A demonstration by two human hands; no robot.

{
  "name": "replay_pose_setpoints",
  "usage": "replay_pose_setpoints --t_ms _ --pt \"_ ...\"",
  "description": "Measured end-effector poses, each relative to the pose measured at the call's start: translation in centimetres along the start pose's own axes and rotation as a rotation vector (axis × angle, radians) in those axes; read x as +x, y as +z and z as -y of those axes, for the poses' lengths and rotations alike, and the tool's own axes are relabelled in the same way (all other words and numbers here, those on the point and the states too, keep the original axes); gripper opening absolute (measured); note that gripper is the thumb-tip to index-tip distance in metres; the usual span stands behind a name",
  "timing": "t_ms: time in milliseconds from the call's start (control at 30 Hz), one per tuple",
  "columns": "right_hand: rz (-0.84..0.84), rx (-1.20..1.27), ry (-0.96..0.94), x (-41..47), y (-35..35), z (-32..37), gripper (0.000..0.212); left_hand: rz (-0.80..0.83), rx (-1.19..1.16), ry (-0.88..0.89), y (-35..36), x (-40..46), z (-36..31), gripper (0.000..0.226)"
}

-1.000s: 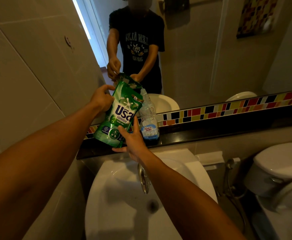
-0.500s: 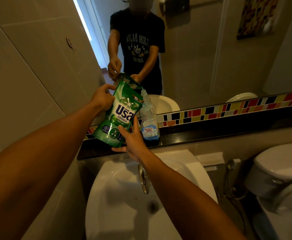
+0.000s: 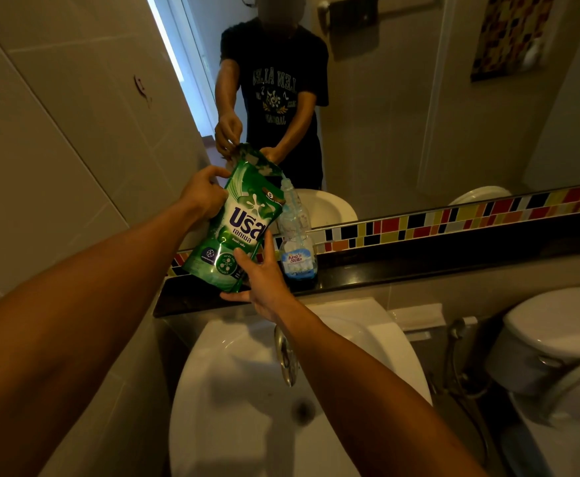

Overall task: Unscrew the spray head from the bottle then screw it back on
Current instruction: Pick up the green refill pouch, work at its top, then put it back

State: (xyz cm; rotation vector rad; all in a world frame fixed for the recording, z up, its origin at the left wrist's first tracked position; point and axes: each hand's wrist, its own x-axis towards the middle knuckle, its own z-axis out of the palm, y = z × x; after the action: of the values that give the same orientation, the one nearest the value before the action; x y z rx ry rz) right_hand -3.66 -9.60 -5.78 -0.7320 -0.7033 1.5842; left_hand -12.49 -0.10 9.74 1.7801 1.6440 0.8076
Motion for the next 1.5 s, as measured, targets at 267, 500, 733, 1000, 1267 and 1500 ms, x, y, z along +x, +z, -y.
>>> replay_pose_setpoints --t_ms 267,500,733,1000,1267,1500 --pt "0.006 0.005 0.002 -0.25 0.06 0.06 0.077 0.009 -0.007 0.007 -0.01 0.06 0.04 0.041" --pt "0.010 0.002 0.003 -0.22 0.10 0.23 0.077 -0.001 0.002 0.018 0.01 0.23 0.02 0.041" --pt "0.010 0.003 0.002 -0.16 0.06 0.33 0.077 0.007 0.001 0.014 -0.04 0.38 -0.11 0.042" --pt "0.003 0.007 0.017 -0.33 0.29 0.53 0.079 0.008 0.015 0.006 -0.02 0.26 -0.25 0.042" --pt "0.004 0.019 0.018 -0.24 0.44 0.55 0.080 0.011 0.010 -0.001 -0.13 0.10 -0.55 0.042" --pt "0.011 0.033 0.011 -0.26 0.70 0.52 0.080 0.010 0.014 -0.005 -0.26 -0.19 -0.90 0.041"
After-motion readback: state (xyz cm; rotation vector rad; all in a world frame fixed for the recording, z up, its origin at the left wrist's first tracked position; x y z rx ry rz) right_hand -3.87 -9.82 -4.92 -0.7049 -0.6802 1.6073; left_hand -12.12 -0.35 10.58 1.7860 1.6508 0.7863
